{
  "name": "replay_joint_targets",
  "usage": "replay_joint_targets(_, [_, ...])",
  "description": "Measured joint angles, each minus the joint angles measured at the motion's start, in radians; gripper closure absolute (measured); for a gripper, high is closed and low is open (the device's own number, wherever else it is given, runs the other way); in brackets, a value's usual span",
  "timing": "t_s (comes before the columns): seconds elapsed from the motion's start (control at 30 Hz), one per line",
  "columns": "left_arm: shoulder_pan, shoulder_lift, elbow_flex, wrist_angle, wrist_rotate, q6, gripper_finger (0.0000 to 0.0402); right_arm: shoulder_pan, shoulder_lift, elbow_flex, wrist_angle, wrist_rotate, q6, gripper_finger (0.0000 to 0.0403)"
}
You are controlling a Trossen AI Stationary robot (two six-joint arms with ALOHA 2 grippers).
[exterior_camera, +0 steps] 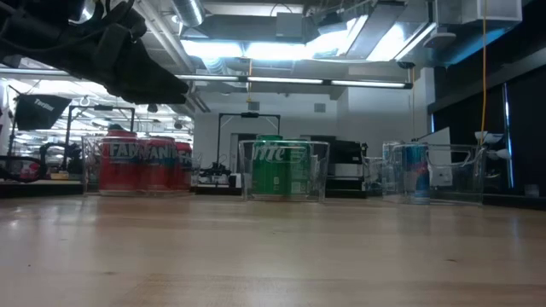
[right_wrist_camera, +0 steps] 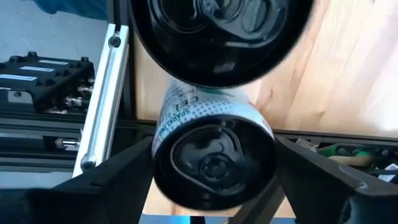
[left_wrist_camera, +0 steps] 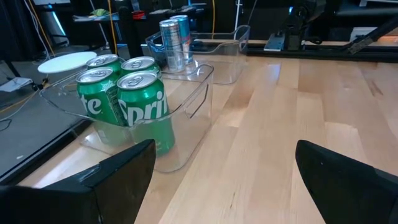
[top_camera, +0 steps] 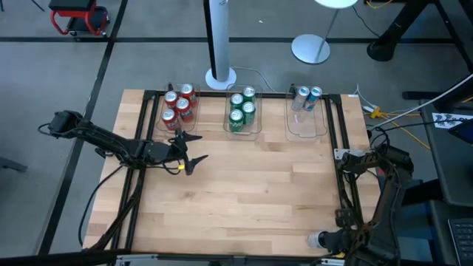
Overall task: Sort soda cans
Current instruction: Put the right white-pink soda can into the right transparent bin
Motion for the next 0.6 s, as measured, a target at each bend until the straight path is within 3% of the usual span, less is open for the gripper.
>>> replay_joint_targets(0.47, [0.000, 0.000, 0.000, 0.000, 0.000, 0.000, 0.0027, 0.000, 0.000, -0.105, 0.080, -0.001, -0.052, 0.0087])
replay_joint_targets(0.6, [0.000, 0.000, 0.000, 0.000, 0.000, 0.000, 0.0027, 0.000, 0.000, -0.106, 0.079, -0.001, -0.055, 0.0107])
